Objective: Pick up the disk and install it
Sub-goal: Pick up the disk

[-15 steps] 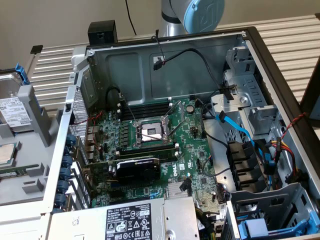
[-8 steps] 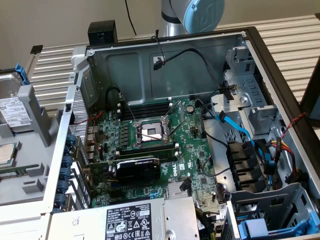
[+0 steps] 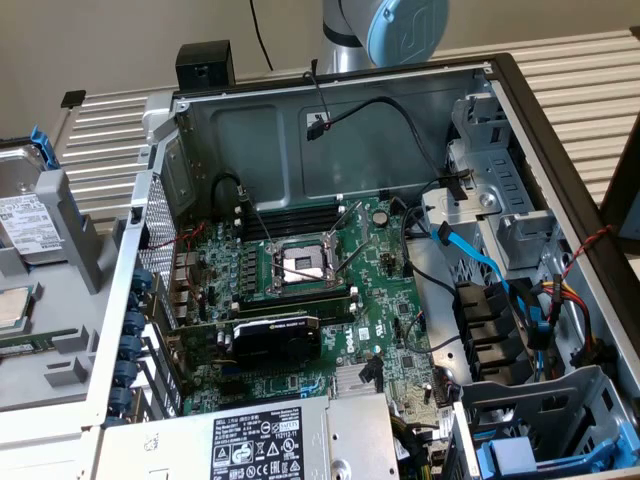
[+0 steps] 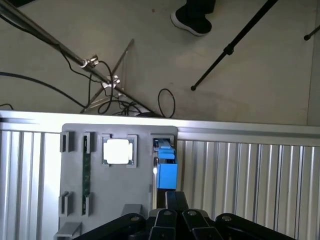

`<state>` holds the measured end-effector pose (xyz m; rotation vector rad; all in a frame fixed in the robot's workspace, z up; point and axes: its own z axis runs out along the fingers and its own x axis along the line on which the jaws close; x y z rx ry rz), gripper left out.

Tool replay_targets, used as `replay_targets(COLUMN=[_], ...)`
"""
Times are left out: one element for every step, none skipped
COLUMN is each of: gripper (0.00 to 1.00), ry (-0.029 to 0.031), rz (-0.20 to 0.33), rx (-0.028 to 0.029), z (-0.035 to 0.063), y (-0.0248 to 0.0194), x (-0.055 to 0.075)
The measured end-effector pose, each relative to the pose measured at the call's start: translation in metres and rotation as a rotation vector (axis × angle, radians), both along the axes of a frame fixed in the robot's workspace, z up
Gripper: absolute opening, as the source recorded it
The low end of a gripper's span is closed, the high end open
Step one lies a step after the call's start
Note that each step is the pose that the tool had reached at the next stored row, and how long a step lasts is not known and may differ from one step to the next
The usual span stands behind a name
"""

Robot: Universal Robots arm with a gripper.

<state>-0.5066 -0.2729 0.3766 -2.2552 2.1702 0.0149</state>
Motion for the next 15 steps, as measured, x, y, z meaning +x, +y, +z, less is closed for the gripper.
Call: replay_targets(gripper=[0.11, 0.17, 0.24, 0.24, 0.30, 0.36, 0.36, 0.42, 0.48, 0.48, 0.54, 0.54, 0.54, 0.54, 0.54], ry=[-0.0001, -0.0001, 0.0000, 0.0000, 0.0001, 0.0001, 0.0001, 0.0001, 0.0003, 0.0002, 0.0000, 0.0000, 0.0000, 0.0000, 0.0001], rz=[0.000, 0.000, 0.000, 0.000, 0.000, 0.000, 0.000, 0.000, 0.000, 0.000, 0.000, 0.000, 0.000, 0.000, 0.000], rx=[0.0001, 0.0002, 0.0003, 0.0003, 0.0003, 0.0004, 0.0004, 0.0004, 0.0004, 0.0003, 0.0004, 0.0004, 0.0004, 0.0003, 0.0002], z=[-0.0001, -0.0001, -0.0001, -0.0001, -0.0001, -0.0002, -0.0002, -0.0002, -0.0002, -0.0003, -0.0008, -0.0013, -0.0022, -0.0030, -0.0034], y=[-0.0001, -0.0002, -0.0003, -0.0004, -0.0005, -0.0005, -0.0006, -0.0006, -0.0006, -0.0006, -0.0006, -0.0006, -0.0006, -0.0006, -0.0006], x=[0.0000, 0.0000, 0.0000, 0.0000, 0.0000, 0.0000, 0.0000, 0.0000, 0.0000, 0.0000, 0.0000, 0.0000, 0.0000, 0.0000, 0.0000])
